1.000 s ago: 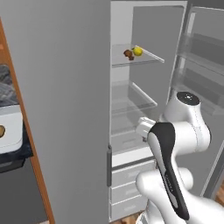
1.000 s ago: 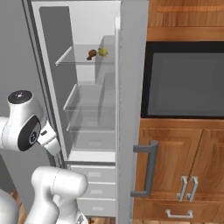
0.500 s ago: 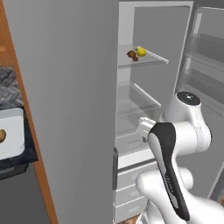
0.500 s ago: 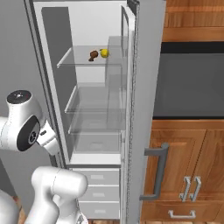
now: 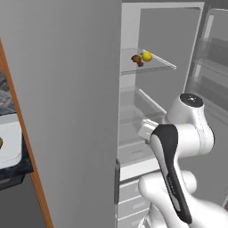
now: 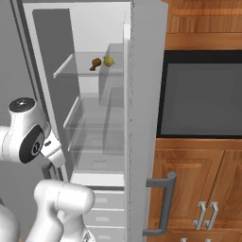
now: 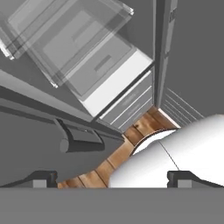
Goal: Place one lemon and one chicken drumstick in each tupperware on the nearby counter, to pack two identical lunches.
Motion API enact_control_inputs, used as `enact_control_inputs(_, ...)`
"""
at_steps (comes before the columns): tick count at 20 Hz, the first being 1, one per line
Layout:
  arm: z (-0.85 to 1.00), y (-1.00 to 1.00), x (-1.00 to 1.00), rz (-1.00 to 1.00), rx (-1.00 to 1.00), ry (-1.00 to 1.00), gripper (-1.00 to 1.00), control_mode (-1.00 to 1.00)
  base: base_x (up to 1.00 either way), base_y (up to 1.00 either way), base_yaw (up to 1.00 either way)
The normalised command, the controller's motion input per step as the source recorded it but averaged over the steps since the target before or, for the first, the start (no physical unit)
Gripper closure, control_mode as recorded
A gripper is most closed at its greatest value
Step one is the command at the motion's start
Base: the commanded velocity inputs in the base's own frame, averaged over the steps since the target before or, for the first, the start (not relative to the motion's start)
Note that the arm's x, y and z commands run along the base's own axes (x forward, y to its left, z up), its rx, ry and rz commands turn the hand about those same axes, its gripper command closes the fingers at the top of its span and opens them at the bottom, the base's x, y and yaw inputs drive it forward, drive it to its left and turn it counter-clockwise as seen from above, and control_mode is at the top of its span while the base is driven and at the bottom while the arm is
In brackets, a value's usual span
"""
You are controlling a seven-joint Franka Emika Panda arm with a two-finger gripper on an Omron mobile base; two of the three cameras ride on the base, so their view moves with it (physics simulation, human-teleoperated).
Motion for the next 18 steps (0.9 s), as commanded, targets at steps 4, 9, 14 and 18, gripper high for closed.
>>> enact_control_inputs(4,0.0,0.0,0.0,0.0,0.0,0.0,-1.0,1.0,0.89,-0.24,0.0)
enact_control_inputs(9,0.95,0.0,0.08,0.02,-0.38,-0.38,-1.0,-1.0,0.0,0.0,0.0)
enact_control_inputs(14,1.0,-0.05,-0.09,0.12,-0.3,-0.4,-1.0,-1.0,0.0,0.0,0.0)
enact_control_inputs(18,1.0,-0.38,-0.01,0.24,-0.14,-0.31,-1.0,-1.0,0.0,0.0,0.0)
